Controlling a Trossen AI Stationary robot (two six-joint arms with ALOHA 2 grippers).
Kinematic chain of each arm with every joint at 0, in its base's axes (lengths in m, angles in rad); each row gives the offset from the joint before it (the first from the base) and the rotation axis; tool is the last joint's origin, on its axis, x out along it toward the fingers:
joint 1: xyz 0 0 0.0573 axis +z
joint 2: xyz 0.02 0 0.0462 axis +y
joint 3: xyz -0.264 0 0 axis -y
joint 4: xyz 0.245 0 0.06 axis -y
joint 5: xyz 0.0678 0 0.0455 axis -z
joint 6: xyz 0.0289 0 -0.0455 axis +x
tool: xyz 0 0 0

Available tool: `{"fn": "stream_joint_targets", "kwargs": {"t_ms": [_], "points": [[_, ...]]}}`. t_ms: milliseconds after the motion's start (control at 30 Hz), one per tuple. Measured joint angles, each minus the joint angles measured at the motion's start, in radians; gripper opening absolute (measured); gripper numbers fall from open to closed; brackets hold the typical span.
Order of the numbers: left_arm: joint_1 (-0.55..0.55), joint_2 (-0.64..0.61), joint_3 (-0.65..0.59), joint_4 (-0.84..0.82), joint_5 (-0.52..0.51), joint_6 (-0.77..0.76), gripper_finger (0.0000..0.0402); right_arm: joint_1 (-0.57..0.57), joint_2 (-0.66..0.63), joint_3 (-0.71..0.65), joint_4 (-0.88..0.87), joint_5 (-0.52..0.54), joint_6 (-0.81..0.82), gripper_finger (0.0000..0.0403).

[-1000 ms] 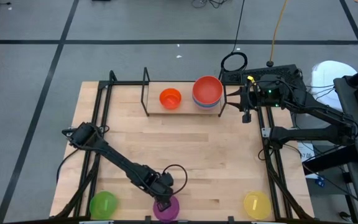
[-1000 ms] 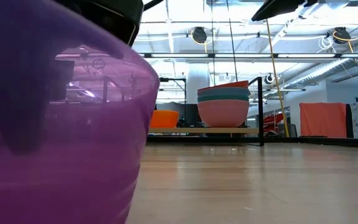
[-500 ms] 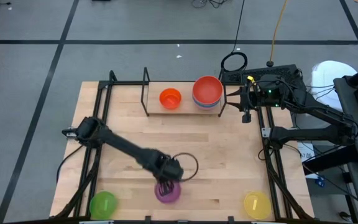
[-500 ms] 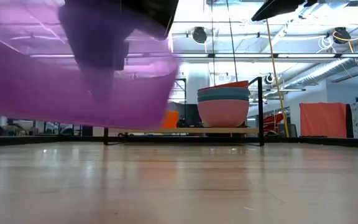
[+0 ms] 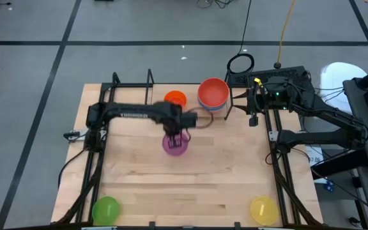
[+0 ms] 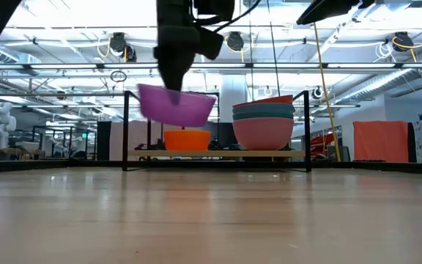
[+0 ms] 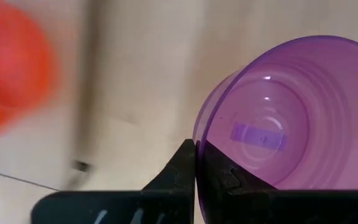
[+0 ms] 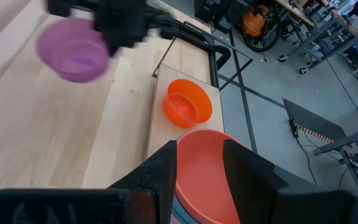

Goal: Place and stack bowls onto a shelf
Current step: Stack the purple bowl onto the small orange bowl on the shelf

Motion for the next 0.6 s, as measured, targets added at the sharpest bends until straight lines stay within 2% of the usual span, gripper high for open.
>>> {"fn": "stream_joint_targets", "kwargs": {"t_ms": [333,600], "points": [[0.244,0.0,0.129,0.008,-0.054,0.146,0.0004,0.0,0.0,0.0,0.0,0.0,0.0,0.0125],[0.39,0.0,0.124,0.095,-0.038,0.24,0.0004,0.0,0.0,0.0,0.0,0.0,-0.002,0.0125]]}}
